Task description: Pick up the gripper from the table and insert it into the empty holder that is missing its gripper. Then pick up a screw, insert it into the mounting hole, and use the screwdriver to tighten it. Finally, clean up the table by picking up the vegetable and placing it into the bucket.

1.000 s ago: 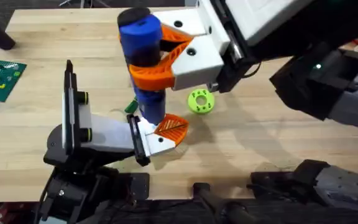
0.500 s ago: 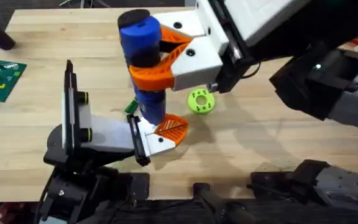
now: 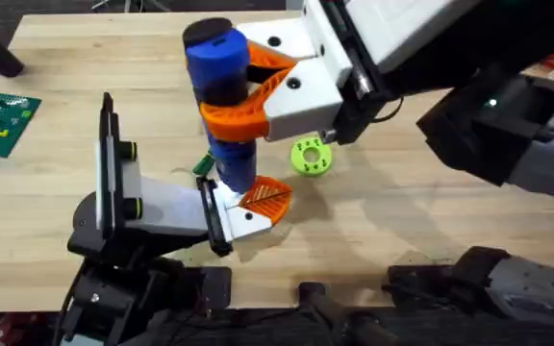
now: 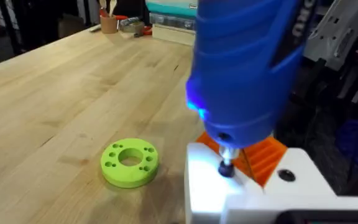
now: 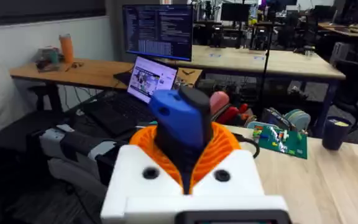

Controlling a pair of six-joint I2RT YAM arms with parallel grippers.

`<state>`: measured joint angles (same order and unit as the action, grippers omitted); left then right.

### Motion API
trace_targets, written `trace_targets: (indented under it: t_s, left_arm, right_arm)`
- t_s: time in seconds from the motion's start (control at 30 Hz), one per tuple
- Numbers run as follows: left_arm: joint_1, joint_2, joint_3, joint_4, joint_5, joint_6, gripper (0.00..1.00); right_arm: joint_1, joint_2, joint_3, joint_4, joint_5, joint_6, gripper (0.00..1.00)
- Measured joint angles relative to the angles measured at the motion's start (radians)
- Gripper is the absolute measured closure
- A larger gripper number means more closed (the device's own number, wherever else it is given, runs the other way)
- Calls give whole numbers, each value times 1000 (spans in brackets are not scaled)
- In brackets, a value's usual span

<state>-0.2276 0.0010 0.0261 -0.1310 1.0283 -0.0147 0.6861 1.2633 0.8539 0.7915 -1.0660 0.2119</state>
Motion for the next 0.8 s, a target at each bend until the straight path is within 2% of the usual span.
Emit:
trace_targets:
  t_s: [0.8]
  left_arm:
    - [0, 0, 0, 0, 0, 0, 987]
  right_arm:
    - [0, 0, 7, -30, 4, -11, 957]
